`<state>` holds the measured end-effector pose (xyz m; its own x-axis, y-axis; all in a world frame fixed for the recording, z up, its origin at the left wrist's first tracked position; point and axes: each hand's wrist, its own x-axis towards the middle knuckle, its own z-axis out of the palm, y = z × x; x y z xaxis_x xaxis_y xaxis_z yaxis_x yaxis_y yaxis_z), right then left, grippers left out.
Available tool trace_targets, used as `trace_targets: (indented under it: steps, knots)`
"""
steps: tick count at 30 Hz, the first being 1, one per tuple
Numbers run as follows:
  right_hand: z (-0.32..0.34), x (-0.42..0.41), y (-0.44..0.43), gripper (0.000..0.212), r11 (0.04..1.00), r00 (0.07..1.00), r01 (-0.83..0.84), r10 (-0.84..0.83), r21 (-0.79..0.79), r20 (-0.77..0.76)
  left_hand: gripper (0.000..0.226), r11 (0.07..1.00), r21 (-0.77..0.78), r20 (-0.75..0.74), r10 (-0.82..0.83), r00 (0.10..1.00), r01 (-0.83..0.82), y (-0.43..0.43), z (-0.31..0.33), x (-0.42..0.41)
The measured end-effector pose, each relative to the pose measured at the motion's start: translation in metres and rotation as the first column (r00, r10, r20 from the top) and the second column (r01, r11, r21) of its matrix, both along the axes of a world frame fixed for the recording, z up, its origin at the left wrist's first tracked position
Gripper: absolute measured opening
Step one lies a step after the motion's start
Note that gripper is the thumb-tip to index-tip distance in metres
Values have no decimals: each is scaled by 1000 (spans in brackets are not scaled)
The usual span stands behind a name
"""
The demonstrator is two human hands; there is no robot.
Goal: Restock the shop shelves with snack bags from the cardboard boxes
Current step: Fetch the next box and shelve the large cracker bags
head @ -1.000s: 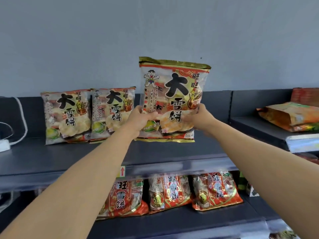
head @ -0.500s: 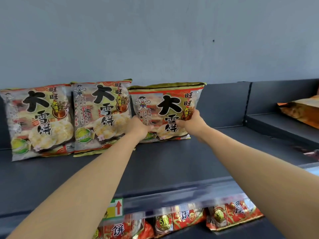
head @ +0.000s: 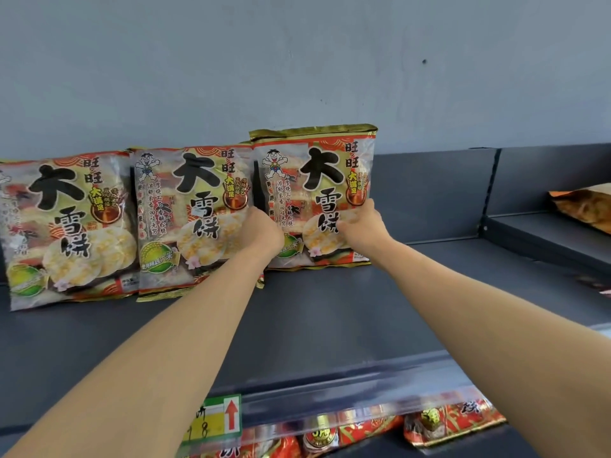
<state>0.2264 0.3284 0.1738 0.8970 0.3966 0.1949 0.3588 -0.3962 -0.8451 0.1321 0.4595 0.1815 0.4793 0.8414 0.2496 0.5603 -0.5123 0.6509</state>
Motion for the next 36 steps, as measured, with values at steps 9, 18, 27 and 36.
trace_targets:
  steps: [9,18,27,36]
  knots:
    - [-4,-21,-26,53,976,993,-65,83,-206,81,41,980,35,-17,-195,981,195,-25,1,-20]
    - [-19,-64,-136,43,961,938,49,49,-271,344,13,798,190,86,-594,800,572,-157,-2,-26]
    - [-91,-100,-361,28,872,908,403,-345,-279,237,15,491,33,-123,-862,491,870,-357,-76,-32]
    - [-221,-153,-481,24,797,950,138,-275,-588,-150,27,442,-441,-441,-865,240,781,-456,-230,-65]
